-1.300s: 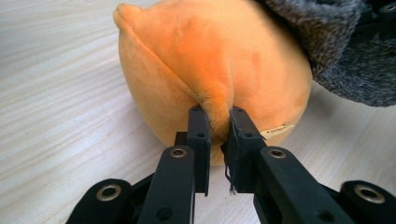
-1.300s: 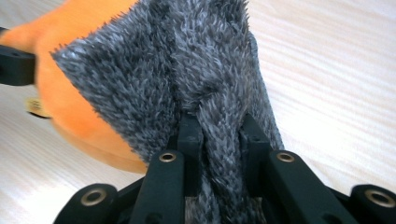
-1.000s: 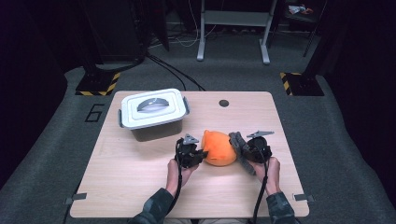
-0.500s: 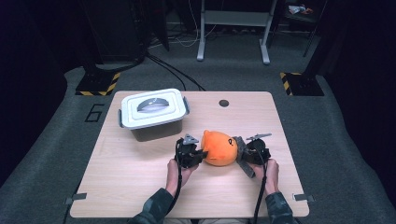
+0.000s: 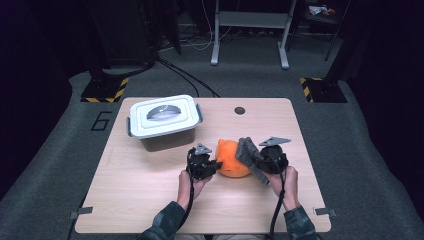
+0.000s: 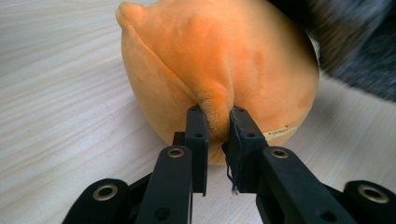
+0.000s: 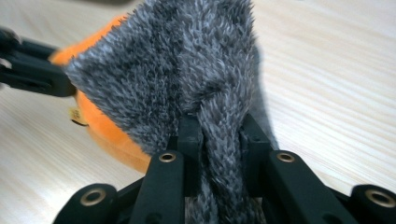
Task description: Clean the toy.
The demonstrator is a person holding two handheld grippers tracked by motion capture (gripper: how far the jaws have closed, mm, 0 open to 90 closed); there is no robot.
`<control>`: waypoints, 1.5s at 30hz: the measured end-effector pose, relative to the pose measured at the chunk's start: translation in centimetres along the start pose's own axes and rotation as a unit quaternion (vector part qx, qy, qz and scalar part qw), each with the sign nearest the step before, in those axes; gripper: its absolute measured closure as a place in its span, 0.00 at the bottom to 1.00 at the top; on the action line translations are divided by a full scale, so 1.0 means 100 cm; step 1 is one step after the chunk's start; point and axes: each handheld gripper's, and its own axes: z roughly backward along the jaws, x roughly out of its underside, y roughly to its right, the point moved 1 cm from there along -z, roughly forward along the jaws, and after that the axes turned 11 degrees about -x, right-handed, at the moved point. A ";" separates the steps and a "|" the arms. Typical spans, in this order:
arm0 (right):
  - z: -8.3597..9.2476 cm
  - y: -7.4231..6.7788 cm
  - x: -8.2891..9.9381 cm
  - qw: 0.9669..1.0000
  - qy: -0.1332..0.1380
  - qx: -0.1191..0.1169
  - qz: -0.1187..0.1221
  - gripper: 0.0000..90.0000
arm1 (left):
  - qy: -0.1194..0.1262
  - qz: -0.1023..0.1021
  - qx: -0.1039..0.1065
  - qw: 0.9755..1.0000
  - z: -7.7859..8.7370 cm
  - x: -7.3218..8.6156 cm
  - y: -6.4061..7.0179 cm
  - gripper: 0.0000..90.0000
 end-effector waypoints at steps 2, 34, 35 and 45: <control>-0.008 -0.001 -0.001 1.000 -0.010 0.008 0.004 0.83 | 0.001 0.000 0.002 1.000 0.000 0.000 -0.001 0.86; 0.010 0.000 -0.019 1.000 0.030 0.002 -0.001 0.83 | 0.021 -0.005 0.029 0.999 -0.001 -0.009 0.008 0.91; 0.014 -0.006 -0.023 0.999 0.029 -0.001 0.013 0.83 | 0.020 0.004 0.035 0.999 0.002 -0.011 0.009 0.91; -0.021 -0.041 -0.034 0.997 -0.015 -0.009 0.076 0.84 | -0.001 0.033 0.038 0.999 0.001 -0.011 0.007 0.91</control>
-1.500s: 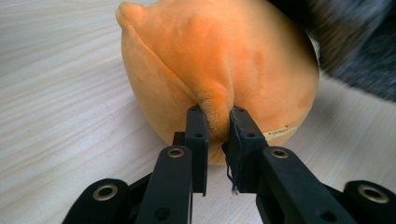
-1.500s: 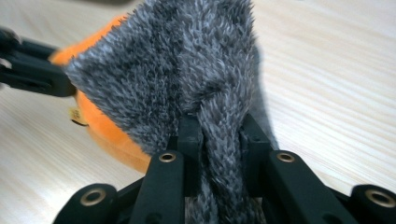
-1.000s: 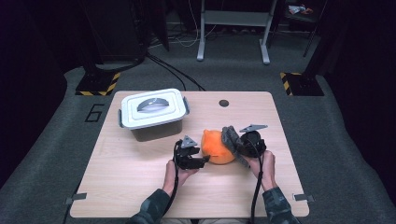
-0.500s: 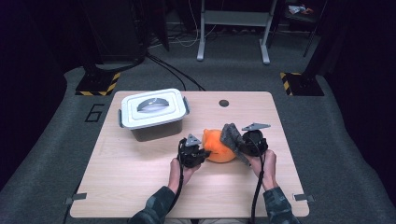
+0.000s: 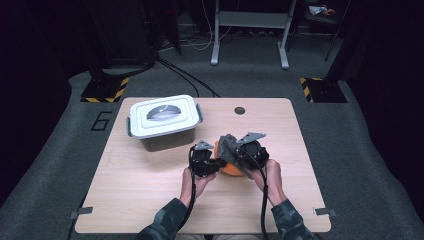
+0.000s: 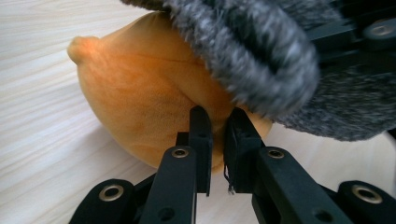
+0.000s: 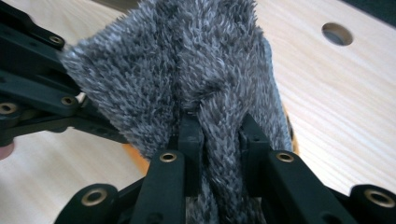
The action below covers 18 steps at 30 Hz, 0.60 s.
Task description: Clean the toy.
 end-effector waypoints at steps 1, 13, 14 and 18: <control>-0.002 0.002 0.001 1.000 0.000 -0.006 -0.005 0.84 | 0.002 0.005 0.002 1.000 -0.001 0.001 -0.002 0.91; 0.002 0.025 0.022 0.999 0.004 0.020 -0.048 0.84 | 0.011 -0.002 0.004 1.000 -0.002 0.006 -0.006 0.90; 0.002 0.027 0.023 0.999 0.003 0.018 -0.050 0.84 | 0.014 -0.004 0.003 1.000 -0.002 0.006 -0.006 0.90; 0.001 0.029 0.022 0.999 0.003 0.014 -0.050 0.84 | 0.029 -0.052 -0.015 0.998 0.001 0.006 -0.003 0.75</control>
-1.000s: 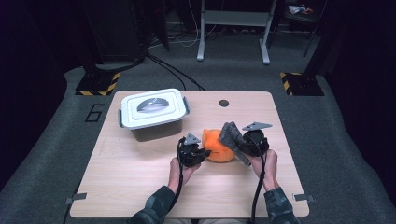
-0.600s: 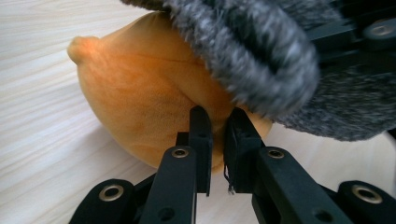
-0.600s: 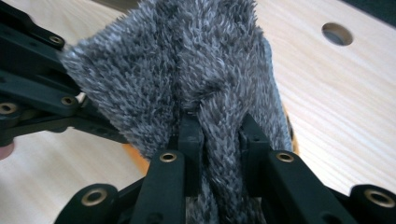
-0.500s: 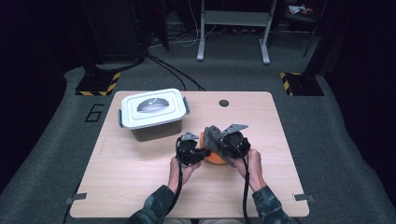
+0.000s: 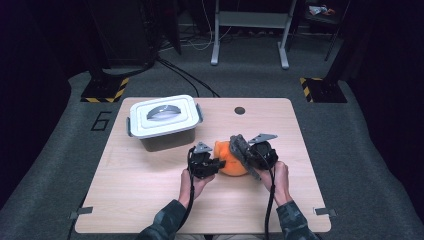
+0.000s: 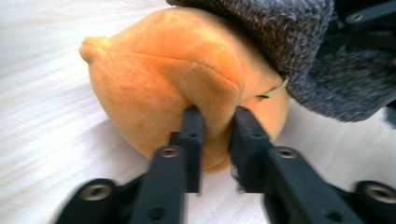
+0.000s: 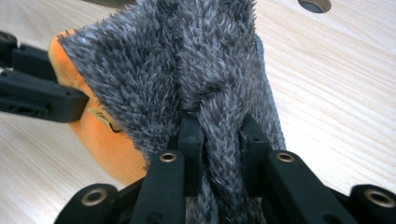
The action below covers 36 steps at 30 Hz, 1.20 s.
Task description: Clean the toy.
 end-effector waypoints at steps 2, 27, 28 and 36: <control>0.000 0.000 -0.001 1.000 -0.002 0.005 0.001 0.84 | 0.006 -0.027 -0.031 0.999 0.003 0.000 0.003 0.64; 0.017 -0.014 -0.014 0.999 0.033 -0.010 0.019 0.83 | 0.012 -0.038 -0.018 0.999 -0.004 -0.003 0.005 0.90; 0.017 -0.018 -0.016 0.999 0.032 -0.013 0.023 0.83 | 0.014 -0.032 -0.015 0.999 -0.003 -0.004 0.006 0.90; 0.007 -0.029 -0.022 0.999 0.018 -0.020 0.044 0.83 | 0.002 0.019 0.005 1.000 -0.002 -0.006 0.004 0.91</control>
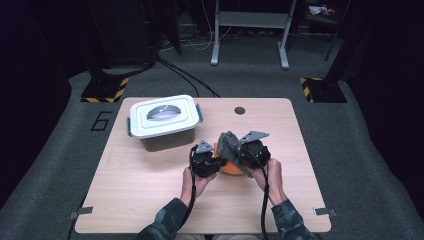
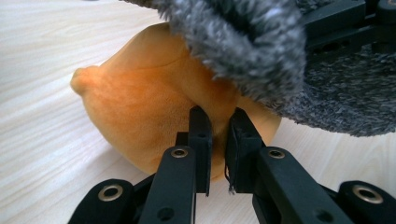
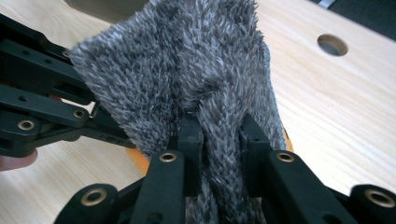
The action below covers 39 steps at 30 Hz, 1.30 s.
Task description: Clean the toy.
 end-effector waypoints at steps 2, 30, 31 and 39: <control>-0.006 0.003 0.001 1.000 -0.006 -0.003 -0.004 0.83 | -0.003 0.003 -0.003 1.000 -0.002 0.001 -0.002 0.91; -0.010 0.062 0.059 0.994 -0.037 0.034 -0.100 0.83 | -0.007 0.002 0.001 1.000 -0.004 0.007 -0.008 0.89; -0.011 0.065 0.062 0.993 -0.043 0.033 -0.106 0.83 | -0.005 0.003 0.001 1.000 -0.004 0.007 -0.008 0.89; 0.022 0.054 0.043 0.995 -0.002 0.038 -0.088 0.83 | -0.002 -0.007 0.002 1.000 -0.003 0.005 -0.006 0.89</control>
